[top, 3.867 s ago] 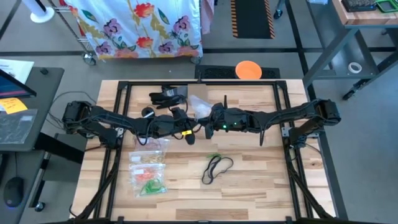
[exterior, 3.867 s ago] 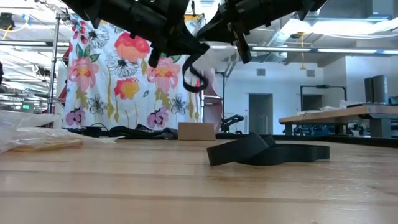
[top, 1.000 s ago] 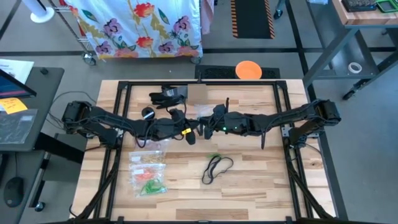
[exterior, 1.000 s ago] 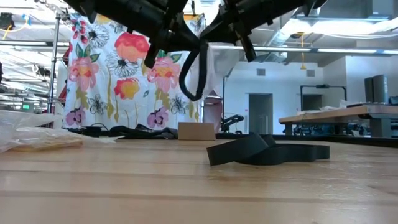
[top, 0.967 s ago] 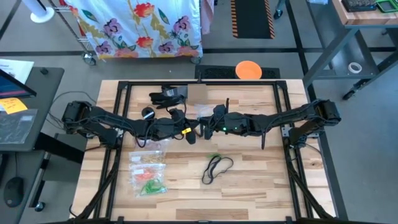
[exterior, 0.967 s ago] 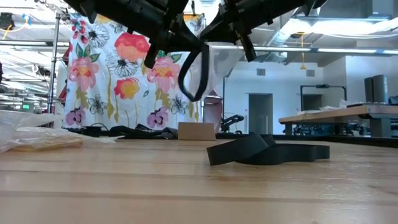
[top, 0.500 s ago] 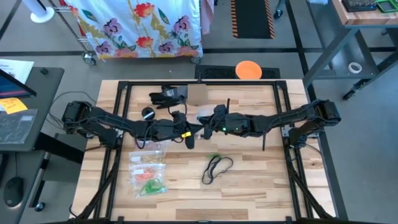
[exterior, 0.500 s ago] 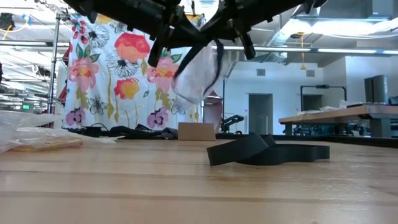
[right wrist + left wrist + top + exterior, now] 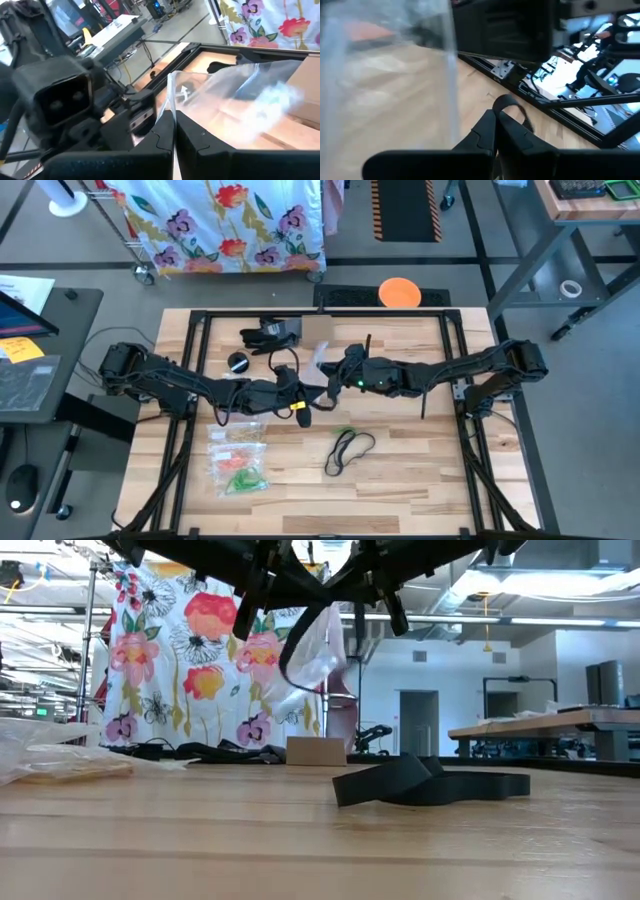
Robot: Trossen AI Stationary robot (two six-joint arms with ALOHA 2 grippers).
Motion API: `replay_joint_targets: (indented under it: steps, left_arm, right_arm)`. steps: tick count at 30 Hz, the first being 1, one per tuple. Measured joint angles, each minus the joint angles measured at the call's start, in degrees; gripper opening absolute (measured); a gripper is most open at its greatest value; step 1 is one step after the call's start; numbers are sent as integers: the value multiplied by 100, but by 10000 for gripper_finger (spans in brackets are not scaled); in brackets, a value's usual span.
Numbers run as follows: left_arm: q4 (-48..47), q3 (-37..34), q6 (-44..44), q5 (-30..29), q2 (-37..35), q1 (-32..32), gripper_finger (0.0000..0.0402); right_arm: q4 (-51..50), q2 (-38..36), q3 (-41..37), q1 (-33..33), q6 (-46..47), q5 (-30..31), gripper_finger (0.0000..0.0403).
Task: Sort rubber bands
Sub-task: Put the black rubber band into the transparent zip bag
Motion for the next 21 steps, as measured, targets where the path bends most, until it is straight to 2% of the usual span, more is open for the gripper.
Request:
replay_joint_targets:
  steps: [14,21]
  left_arm:
    - [-53,0,10,178,0,272,0]
    - [-205,0,-301,170,0,501,0]
  right_arm:
    - [56,0,0,1,16,2,1]
    - [56,0,0,97,4,7,1]
